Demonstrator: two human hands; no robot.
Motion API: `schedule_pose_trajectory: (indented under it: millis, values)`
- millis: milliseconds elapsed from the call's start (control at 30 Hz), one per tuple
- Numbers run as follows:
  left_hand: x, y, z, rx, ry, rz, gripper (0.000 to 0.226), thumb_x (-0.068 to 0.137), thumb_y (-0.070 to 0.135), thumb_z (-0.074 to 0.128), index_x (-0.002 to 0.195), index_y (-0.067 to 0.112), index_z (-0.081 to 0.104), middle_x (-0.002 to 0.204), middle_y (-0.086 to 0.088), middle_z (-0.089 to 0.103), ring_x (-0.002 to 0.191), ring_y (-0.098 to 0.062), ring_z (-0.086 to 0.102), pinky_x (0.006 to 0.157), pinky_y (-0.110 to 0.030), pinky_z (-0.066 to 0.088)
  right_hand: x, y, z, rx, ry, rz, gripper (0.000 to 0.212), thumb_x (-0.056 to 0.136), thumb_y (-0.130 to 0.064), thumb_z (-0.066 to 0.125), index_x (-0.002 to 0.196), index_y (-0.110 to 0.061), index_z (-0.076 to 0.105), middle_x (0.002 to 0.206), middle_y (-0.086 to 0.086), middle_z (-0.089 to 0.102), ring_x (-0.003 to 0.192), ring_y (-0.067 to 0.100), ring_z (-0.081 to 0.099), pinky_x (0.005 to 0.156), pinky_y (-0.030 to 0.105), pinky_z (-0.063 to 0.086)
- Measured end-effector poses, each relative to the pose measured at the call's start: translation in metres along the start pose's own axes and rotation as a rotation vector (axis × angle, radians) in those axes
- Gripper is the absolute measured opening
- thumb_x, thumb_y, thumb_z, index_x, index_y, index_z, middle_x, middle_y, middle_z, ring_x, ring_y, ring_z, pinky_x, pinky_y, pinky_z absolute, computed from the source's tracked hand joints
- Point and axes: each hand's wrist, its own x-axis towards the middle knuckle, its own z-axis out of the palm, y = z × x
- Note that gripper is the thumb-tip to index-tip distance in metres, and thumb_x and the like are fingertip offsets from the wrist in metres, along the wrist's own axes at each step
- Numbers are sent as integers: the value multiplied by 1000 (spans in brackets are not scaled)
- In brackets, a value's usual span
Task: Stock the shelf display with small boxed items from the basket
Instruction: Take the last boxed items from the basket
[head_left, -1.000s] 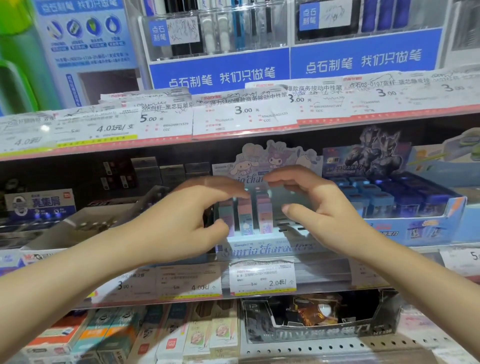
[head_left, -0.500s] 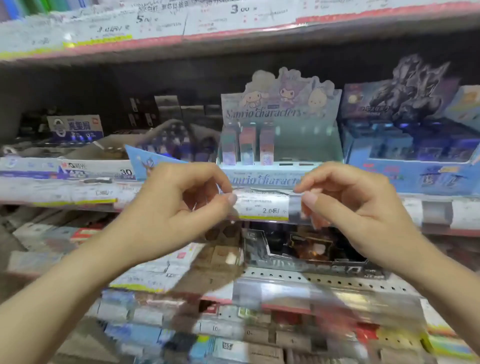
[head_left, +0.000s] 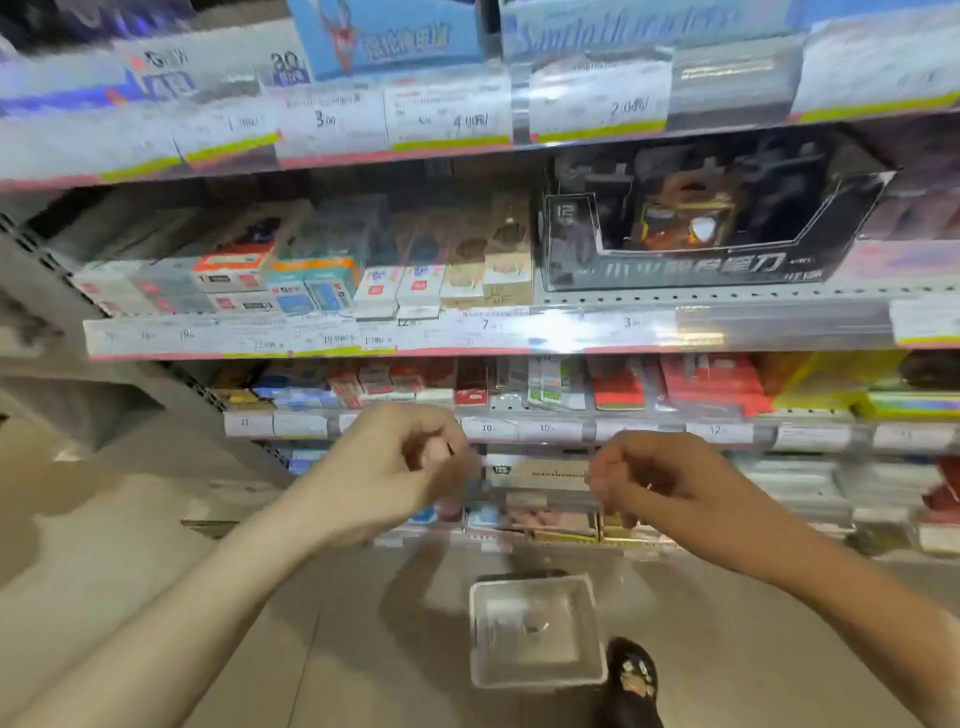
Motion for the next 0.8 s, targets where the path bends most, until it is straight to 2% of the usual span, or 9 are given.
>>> schedule_pose_trajectory:
  millis: [167, 267, 333, 400, 467, 533, 633, 700, 800]
  values:
    - [-19, -61, 41, 46, -122, -166, 24, 76, 37, 62, 68, 15, 62, 53, 3, 51, 48, -7, 39, 47, -24, 29, -11, 64, 48, -72, -74, 182, 9, 82, -9, 60, 75, -12, 65, 62, -2, 61, 57, 6, 58, 60, 19, 47]
    - [-23, -105, 78, 85, -168, -249, 16, 81, 20, 66, 67, 11, 64, 46, 9, 50, 44, -1, 41, 46, -18, 30, -7, 119, 70, -135, -95, 281, 6, 80, -9, 61, 75, -10, 64, 68, 2, 63, 64, 14, 62, 66, 26, 49]
    - [-23, -140, 106, 91, -198, -333, 15, 80, 19, 66, 68, 9, 63, 48, 8, 48, 45, -1, 41, 51, -22, 33, -3, 161, 83, -178, -116, 349, 10, 80, -9, 61, 71, -13, 62, 69, 1, 61, 67, 16, 61, 67, 24, 48]
    - [-20, -177, 137, 51, -231, -438, 22, 77, 23, 64, 65, 4, 60, 51, 1, 51, 46, -8, 44, 53, -26, 36, -2, 207, 98, -210, -134, 417, 22, 80, -9, 61, 66, -26, 57, 68, -6, 59, 66, 8, 57, 67, 18, 47]
    - [-18, -213, 170, -26, -222, -557, 24, 76, 22, 62, 59, 7, 55, 57, -10, 55, 37, -6, 46, 47, -20, 39, -4, 255, 114, -259, -141, 470, 23, 78, -16, 62, 66, -35, 55, 73, -5, 63, 71, 12, 61, 75, 30, 53]
    - [-16, -247, 202, -93, -196, -660, 20, 81, 9, 62, 63, 10, 53, 62, -14, 54, 30, 1, 46, 37, -12, 38, -6, 301, 132, -295, -161, 547, 17, 75, -22, 61, 69, -36, 54, 84, 0, 68, 80, 20, 65, 79, 40, 54]
    - [-12, -302, 247, -138, -173, -753, 21, 82, 3, 60, 67, 13, 50, 60, -10, 52, 27, 1, 46, 33, -13, 38, -4, 356, 163, -314, -145, 620, 12, 76, -21, 61, 84, -29, 61, 95, 6, 70, 88, 25, 65, 81, 37, 53]
    - [-10, -345, 277, -170, -157, -820, 23, 82, 3, 62, 68, 15, 48, 60, -8, 53, 27, 1, 47, 32, -13, 39, 1, 393, 184, -303, -133, 653, 19, 78, -17, 61, 97, -17, 64, 99, 9, 69, 91, 26, 63, 81, 30, 50]
    - [-10, -406, 324, -186, -125, -911, 19, 79, 3, 63, 72, 14, 49, 59, -10, 56, 31, -6, 51, 33, -13, 40, 9, 453, 216, -264, -112, 703, 26, 80, -9, 57, 105, -9, 62, 104, 12, 68, 95, 28, 62, 82, 30, 47]
